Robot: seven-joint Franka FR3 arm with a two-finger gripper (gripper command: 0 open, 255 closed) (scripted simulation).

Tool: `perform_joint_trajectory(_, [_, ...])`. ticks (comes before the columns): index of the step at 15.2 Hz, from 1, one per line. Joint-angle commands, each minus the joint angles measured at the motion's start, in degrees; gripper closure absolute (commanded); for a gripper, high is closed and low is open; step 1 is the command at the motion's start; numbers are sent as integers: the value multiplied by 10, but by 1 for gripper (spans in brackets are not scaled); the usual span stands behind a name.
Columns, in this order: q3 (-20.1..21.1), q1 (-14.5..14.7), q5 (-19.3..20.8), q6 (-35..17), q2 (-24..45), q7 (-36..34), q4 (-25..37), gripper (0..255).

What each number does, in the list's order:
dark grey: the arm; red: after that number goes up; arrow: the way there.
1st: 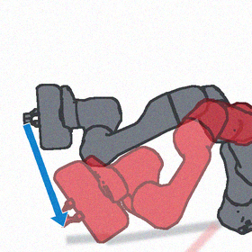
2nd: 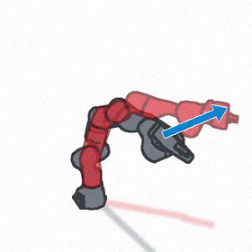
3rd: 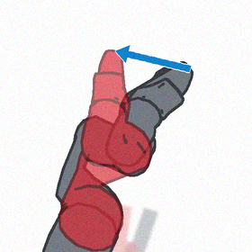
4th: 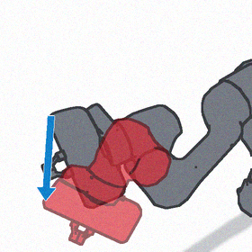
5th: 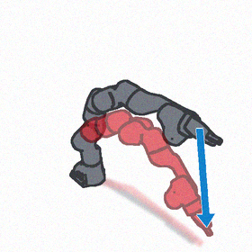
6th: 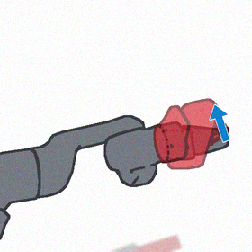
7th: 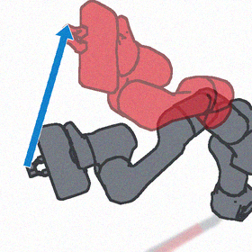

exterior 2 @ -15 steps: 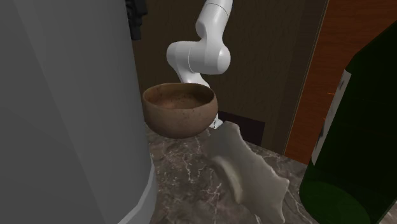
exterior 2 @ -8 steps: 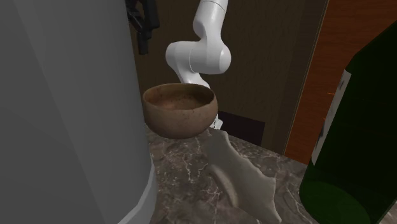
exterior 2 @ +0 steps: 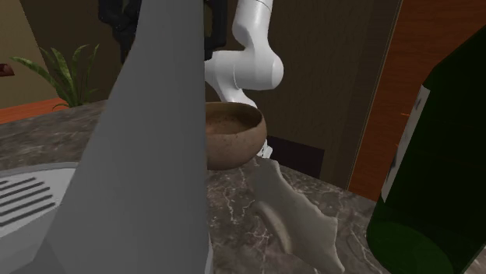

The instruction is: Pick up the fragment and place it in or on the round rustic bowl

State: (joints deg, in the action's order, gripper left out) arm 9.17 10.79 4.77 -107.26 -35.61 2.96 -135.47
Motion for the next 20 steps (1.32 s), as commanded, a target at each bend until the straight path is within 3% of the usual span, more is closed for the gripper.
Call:
perform_joint_trajectory(1, [11,44,-19,-40,48,59,-9,0])
perform_joint_trajectory(5, [-47,179,45,-89,92,33,-7,0])
perform_joint_trajectory(7, [-51,215,64,-113,112,32,-6,0])
perform_joint_trajectory(13, [-5,248,96,-184,166,48,-5,0])
perform_joint_trajectory(20, [-9,239,113,-239,197,38,-29,0])
